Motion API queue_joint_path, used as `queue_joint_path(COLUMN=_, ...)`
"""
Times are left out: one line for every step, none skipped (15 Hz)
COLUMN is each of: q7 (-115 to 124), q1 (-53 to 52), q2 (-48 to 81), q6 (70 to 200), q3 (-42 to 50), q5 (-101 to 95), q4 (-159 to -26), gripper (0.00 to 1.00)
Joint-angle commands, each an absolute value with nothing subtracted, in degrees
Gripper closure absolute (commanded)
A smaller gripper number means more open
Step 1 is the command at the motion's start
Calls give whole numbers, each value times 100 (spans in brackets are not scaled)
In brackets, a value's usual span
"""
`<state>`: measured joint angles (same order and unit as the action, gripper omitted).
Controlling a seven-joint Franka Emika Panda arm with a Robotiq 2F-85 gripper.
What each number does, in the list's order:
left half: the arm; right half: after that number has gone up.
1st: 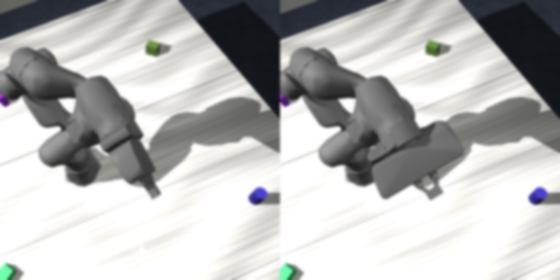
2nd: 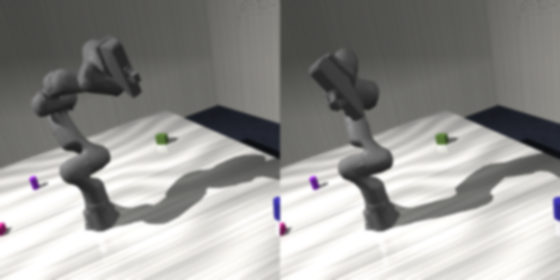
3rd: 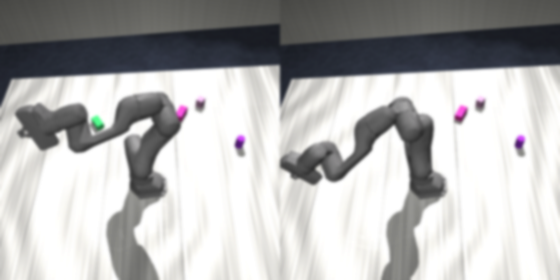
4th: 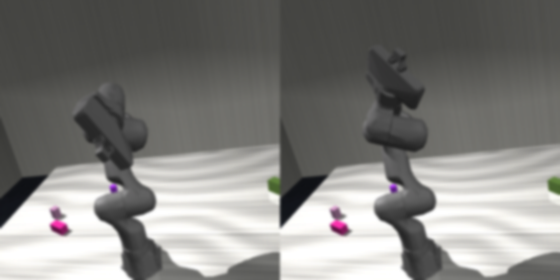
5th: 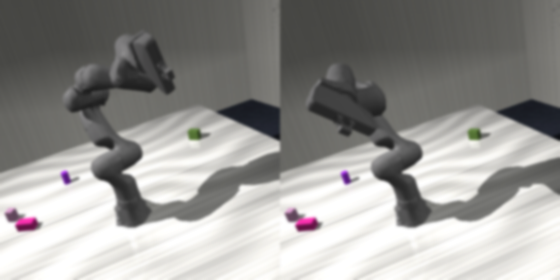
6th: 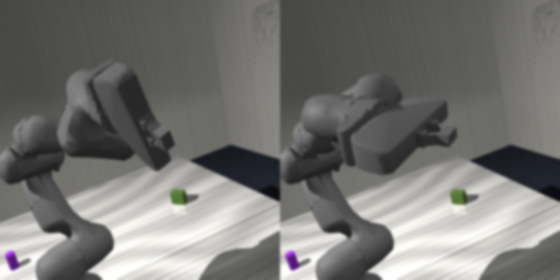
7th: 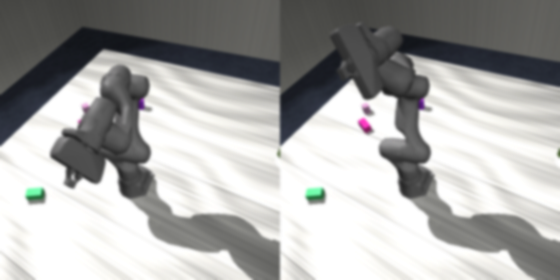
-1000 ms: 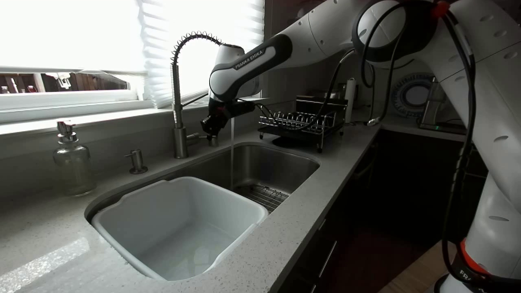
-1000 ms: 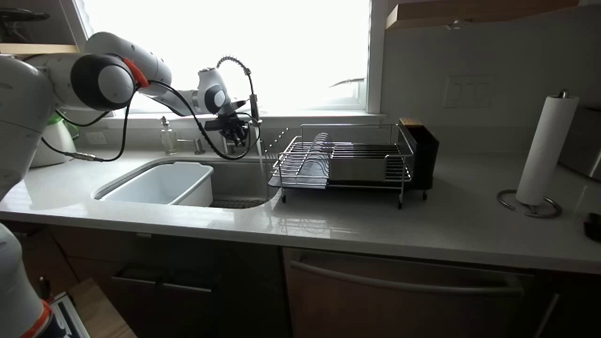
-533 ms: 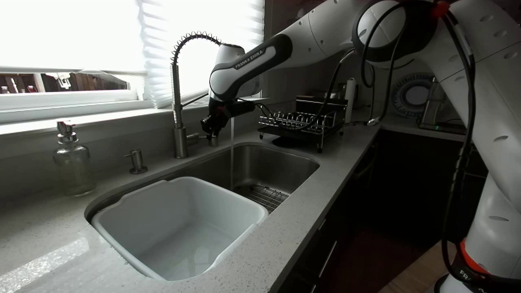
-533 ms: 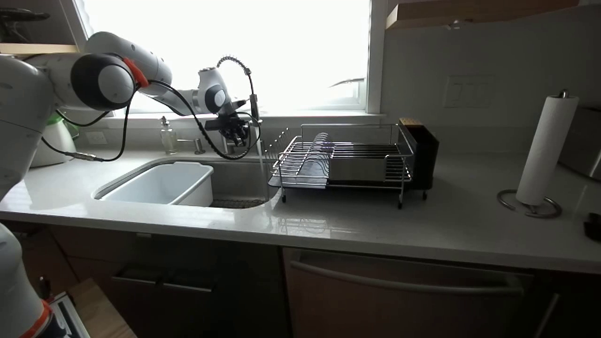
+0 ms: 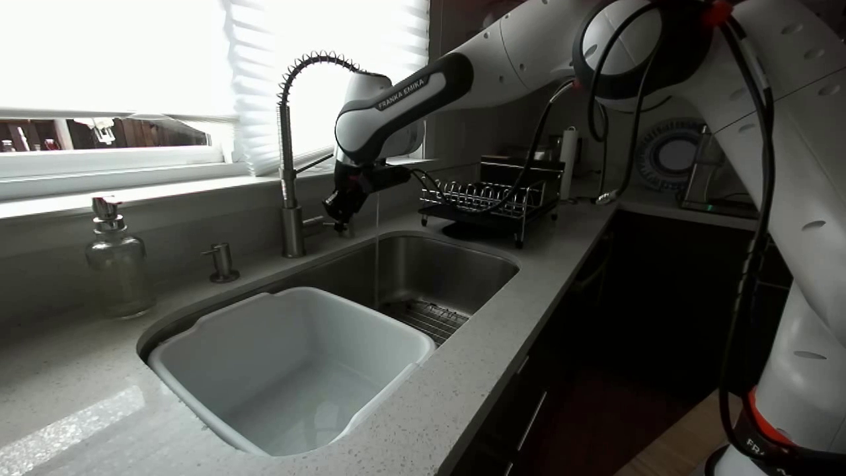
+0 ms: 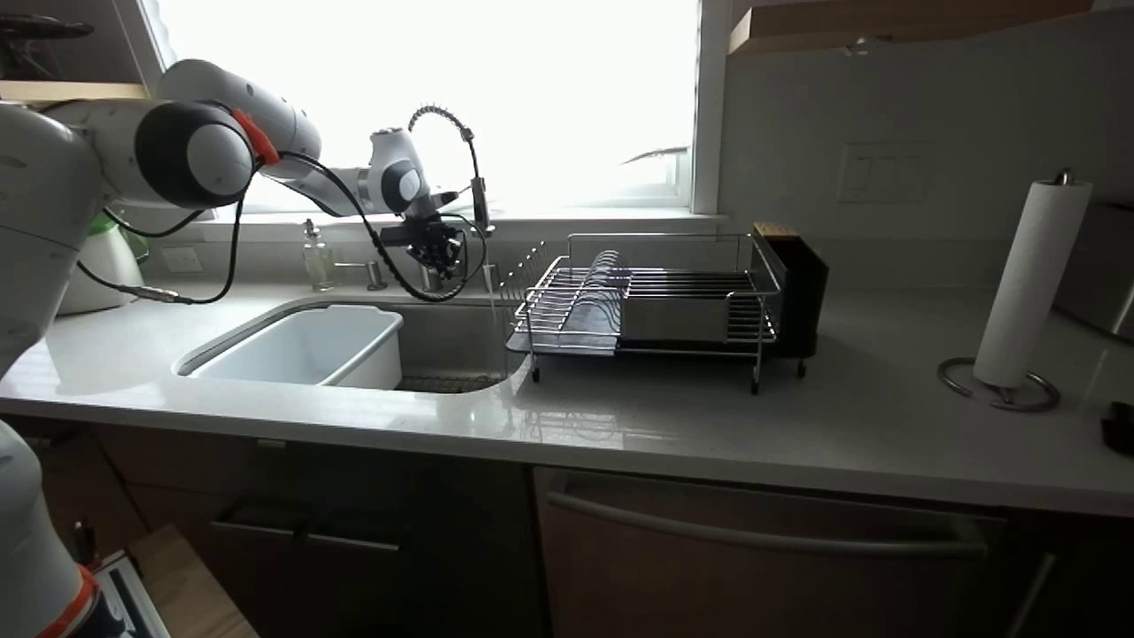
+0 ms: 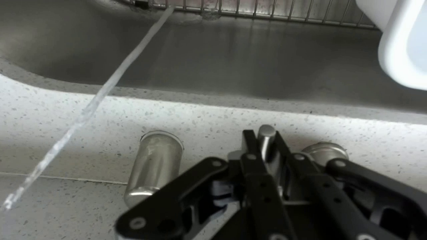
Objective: Open the tap using the faucet
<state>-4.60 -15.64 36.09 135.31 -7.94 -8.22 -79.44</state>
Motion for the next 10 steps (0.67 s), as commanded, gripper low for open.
queue_joint_path(q7=-510, q1=-1602, q2=3587, q6=13303, q3=-878, q5=-742, q4=-7914, gripper=96)
queue_joint_path(q7=-455, q1=-1629, q2=3564, q6=13301, q3=-873, q5=-748, q4=-7936, gripper=97)
queue_joint_path(q7=-429, q1=-1644, q2=3550, q6=13299, q3=-876, q5=-745, q4=-7947, gripper=97)
queue_joint_path(q7=-399, q1=-1655, q2=3548, q6=13312, q3=-874, q5=-744, q4=-7950, gripper=97)
queue_joint_path(q7=-331, q1=-1678, q2=3549, q6=13299, q3=-836, q5=-776, q4=-7941, gripper=97)
queue_joint_path(q7=-231, q1=-1694, q2=3529, q6=13262, q3=-794, q5=-795, q4=-7945, gripper=62)
queue_joint_path(q7=-130, q1=-1702, q2=3491, q6=13202, q3=-766, q5=-792, q4=-7958, gripper=61)
queue_joint_path(q7=-65, q1=-1695, q2=3448, q6=13092, q3=-788, q5=-736, q4=-7973, gripper=56)
queue_joint_path(q7=87, q1=-1735, q2=3366, q6=12941, q3=-737, q5=-771, q4=-8004, gripper=47)
queue_joint_path(q7=179, q1=-1750, q2=3297, q6=12750, q3=-730, q5=-772, q4=-8024, gripper=41)
